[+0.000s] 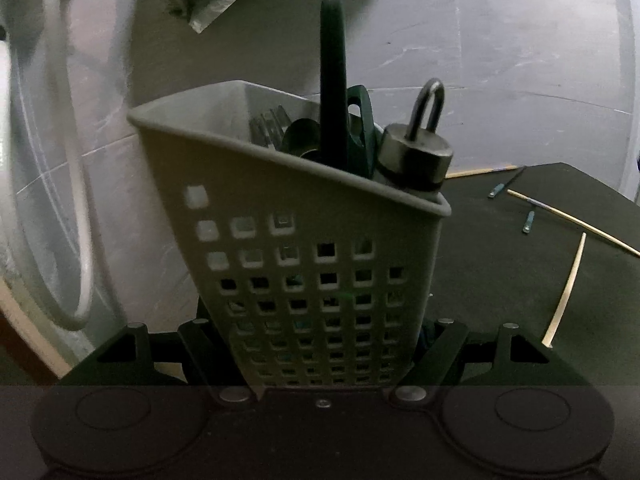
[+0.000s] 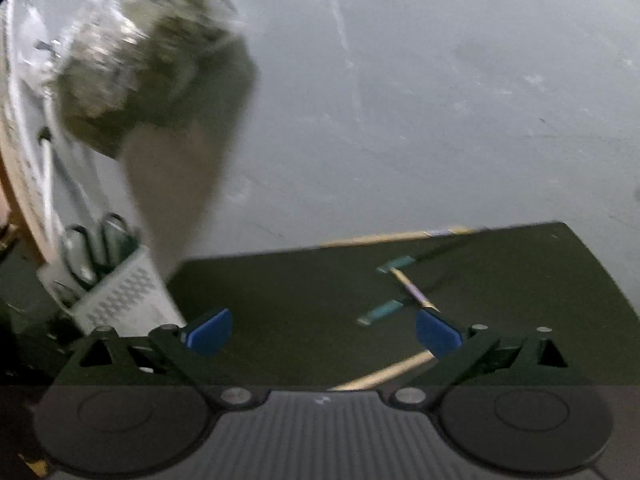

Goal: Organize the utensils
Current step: 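Move the open right tool down to the wooden chopsticks, then close the right tool on one wooden chopstick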

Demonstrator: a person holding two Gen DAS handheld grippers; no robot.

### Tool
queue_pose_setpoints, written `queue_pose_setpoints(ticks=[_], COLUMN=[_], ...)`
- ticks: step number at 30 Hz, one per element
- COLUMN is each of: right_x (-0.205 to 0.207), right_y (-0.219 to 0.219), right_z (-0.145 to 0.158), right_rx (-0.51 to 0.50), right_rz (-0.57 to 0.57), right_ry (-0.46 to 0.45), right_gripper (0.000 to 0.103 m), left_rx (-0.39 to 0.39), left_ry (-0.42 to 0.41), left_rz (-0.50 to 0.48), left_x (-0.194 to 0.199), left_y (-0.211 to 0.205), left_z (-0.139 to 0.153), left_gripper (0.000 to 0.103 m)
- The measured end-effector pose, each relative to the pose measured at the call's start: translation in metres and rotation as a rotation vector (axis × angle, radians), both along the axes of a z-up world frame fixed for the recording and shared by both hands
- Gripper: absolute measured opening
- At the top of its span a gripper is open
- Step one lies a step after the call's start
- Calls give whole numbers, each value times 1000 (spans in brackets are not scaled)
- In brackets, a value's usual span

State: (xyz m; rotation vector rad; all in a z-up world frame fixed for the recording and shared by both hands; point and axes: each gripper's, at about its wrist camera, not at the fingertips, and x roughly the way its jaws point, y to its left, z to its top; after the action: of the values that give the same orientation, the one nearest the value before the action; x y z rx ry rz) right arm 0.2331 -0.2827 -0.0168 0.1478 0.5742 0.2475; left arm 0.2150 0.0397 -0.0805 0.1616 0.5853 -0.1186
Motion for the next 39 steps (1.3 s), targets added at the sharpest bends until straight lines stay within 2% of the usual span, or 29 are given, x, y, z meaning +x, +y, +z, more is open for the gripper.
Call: queue_pose_setpoints(ticks=[7,13,21,28,30,32,34,39], right_x=[26,67,125,147,150,152,153,152], right_y=[-40,-55,-58,-50,-47,-45,-44,-40], right_z=[-25,-44,-64,-72,-75,-77,-79,-81], right_rx=[-89,-145,-186,-226,-241,-251,-254,-286], right_rz=[20,33,97,163,179,194,207,227], right_ry=[96,152,203,216,222,234,245,250], right_gripper=[102,102,102,100,96,83,76,49], left_rx=[14,19,31,29,29,28,28,29], left_ry=[-2,-12,-24,-27,-29,-32,-33,-34], left_rz=[90,156,219,259,264,268,271,273], left_x=[-6,-1,1,6,4,-1,-3,-4], left_y=[-31,-45,-62,-75,-74,-72,-69,-69], left_z=[1,-6,-9,-12,-9,-8,-8,-9], left_gripper=[77,77,78,78,78,78,78,78])
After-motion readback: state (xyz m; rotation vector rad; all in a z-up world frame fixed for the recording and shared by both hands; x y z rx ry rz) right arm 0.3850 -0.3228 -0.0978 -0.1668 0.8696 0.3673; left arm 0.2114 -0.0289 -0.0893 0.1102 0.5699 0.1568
